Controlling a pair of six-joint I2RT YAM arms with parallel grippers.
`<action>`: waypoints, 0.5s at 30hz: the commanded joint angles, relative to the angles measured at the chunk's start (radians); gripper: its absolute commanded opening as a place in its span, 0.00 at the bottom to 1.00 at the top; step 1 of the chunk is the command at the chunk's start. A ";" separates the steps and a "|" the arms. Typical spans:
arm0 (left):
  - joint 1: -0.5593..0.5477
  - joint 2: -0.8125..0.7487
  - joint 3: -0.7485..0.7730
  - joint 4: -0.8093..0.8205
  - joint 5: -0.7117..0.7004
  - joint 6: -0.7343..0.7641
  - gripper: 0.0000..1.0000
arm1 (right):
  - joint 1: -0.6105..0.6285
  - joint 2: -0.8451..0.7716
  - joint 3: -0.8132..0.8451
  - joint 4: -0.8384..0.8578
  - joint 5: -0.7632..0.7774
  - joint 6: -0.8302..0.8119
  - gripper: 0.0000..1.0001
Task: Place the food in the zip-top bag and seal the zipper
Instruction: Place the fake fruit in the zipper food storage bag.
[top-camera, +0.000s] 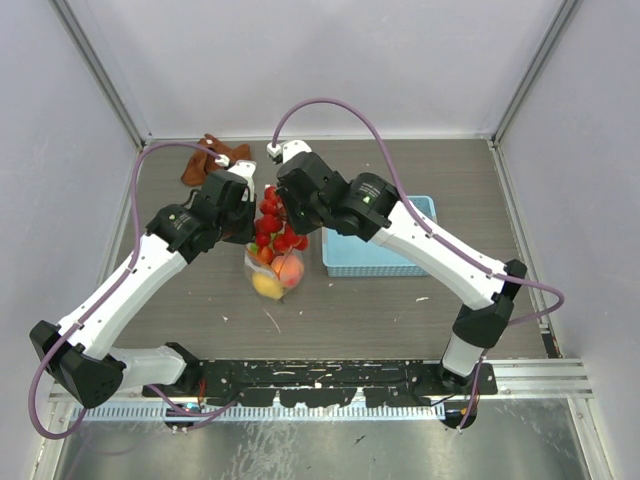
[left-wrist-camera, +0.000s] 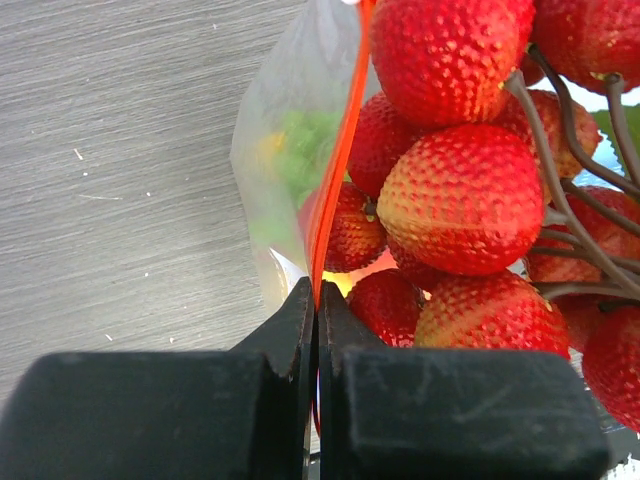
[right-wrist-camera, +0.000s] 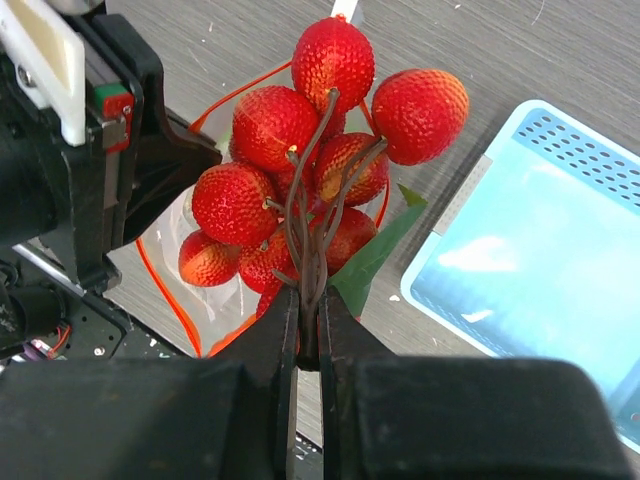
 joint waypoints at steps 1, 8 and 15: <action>0.006 -0.038 0.026 0.035 0.019 -0.006 0.00 | 0.004 0.011 0.096 -0.031 0.061 0.018 0.01; 0.006 -0.036 0.024 0.036 0.030 -0.008 0.00 | 0.005 -0.037 0.092 0.059 0.007 0.032 0.01; 0.006 -0.032 0.023 0.035 0.036 -0.011 0.00 | 0.005 -0.065 0.055 0.159 -0.054 0.063 0.01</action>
